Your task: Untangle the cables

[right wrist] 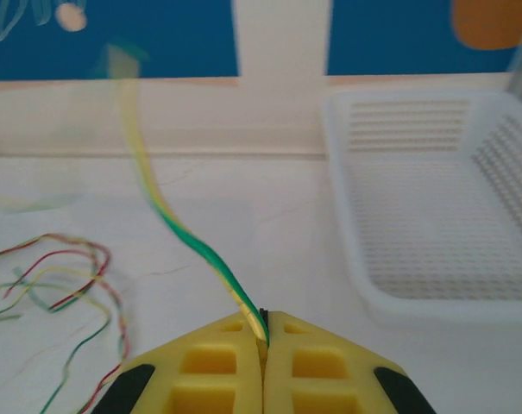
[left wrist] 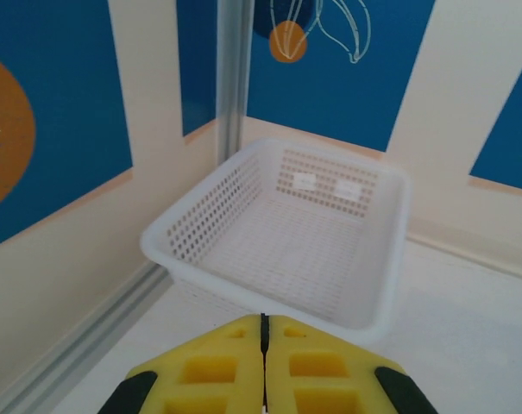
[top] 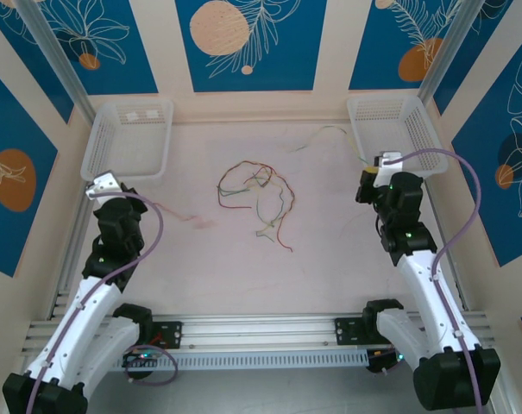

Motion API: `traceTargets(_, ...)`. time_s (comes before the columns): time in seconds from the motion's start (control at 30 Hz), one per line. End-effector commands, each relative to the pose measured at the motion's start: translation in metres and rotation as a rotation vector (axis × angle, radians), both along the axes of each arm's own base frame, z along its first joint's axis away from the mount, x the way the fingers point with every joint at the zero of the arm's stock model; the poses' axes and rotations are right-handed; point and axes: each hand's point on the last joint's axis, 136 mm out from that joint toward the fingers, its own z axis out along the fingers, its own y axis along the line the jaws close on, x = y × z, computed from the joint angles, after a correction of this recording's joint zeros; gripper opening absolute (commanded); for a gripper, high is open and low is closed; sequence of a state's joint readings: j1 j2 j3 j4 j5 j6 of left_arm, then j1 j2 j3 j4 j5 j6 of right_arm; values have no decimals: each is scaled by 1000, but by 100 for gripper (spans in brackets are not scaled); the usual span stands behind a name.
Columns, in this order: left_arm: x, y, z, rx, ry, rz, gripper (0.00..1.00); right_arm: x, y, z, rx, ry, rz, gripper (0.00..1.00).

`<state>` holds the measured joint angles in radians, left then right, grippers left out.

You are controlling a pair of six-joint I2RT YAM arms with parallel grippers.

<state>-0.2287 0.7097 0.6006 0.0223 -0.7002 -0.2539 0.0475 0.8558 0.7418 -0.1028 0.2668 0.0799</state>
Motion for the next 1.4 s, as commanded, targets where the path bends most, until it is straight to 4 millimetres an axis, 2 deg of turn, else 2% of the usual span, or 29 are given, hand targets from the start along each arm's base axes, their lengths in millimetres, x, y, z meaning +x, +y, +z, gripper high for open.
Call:
traceTargets(0.0,-7,13,1,-7,-13,67,0,-6,-18,23,40,-47,-87,0)
traceTargets(0.2,-2,3,10,-44,-43,-1,0,-9,-7,41,79,-104,-18,0)
traceTargets(0.4,-1,-12,39,-72,-102,-98,0,-11,-6,46,87,-139,-10,0)
traceTargets(0.6,15,-39,87,-58,-236,-261,0,-11,-1,40,107,-147,12,0)
traceTargets(0.7,25,-35,104,-30,-257,-221,0,-12,-1,36,109,-140,10,0)
traceTargets(0.9,49,-35,153,129,-317,-187,0,-16,0,33,106,-138,18,0)
traceTargets(1.07,83,-13,181,224,-318,-75,0,-18,2,31,107,-141,28,0)
traceTargets(1.27,128,25,199,214,-314,-37,0,-20,3,30,96,-135,39,0)
traceTargets(1.37,147,45,198,230,-292,10,0,-22,2,29,91,-136,34,0)
